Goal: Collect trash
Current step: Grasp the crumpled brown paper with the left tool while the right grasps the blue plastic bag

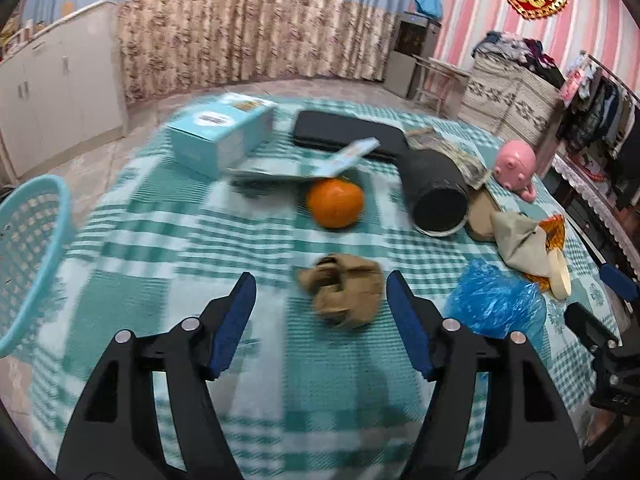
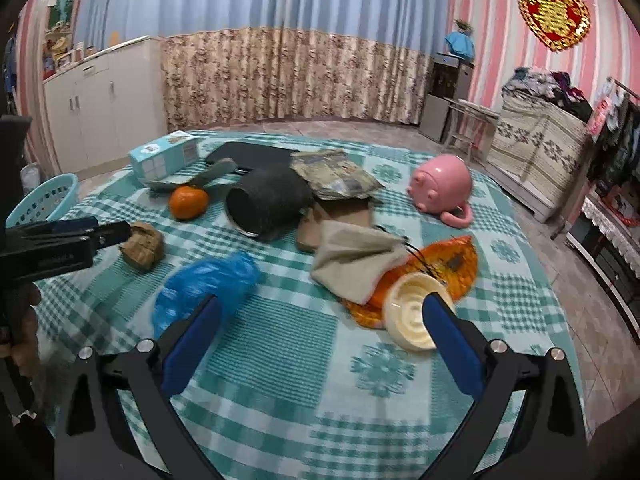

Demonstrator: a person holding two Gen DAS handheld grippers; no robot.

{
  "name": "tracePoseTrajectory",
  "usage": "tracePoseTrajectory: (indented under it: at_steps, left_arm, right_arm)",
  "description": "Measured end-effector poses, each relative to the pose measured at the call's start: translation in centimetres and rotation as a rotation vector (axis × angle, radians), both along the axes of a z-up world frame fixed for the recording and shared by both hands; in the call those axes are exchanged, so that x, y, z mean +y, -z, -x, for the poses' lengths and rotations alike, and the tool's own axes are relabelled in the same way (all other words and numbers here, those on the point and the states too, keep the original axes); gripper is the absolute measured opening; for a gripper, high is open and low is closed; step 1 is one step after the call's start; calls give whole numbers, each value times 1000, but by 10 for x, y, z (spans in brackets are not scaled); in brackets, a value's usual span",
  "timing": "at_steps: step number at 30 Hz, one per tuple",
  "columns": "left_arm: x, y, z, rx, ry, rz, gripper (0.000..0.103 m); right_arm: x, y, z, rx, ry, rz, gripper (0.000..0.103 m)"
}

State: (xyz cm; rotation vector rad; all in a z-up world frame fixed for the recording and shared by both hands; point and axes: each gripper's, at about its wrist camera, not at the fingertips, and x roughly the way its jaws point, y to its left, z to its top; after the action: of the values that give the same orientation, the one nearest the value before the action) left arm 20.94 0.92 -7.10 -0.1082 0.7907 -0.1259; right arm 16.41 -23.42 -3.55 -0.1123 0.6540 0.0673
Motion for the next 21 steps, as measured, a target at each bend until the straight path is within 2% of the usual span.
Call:
tracePoseTrajectory:
  at_steps: [2,3,7,10,18,21]
  left_arm:
    - [-9,10,-8,26,11,-14,63]
    - [-11,14,-11,40,17,-16,47]
    - [-8,15,-9,36,16,-6,45]
    - [4,7,-1,11,-11,-40,45]
    - [64,-14,28,-28,-123,-106,45]
    - [88,-17,38,-31,-166,-100,45]
  right_arm:
    - [-9,-1,1,3,21,-6,98]
    - [-11,-2,2,2,25,-7,98]
    - [-15,-2,3,2,20,-1,98]
    - [-4,-1,0,4,-7,-1,98]
    - [53,-2,-11,-3,-101,27,98]
    - [71,10,-22,40,-116,57,98]
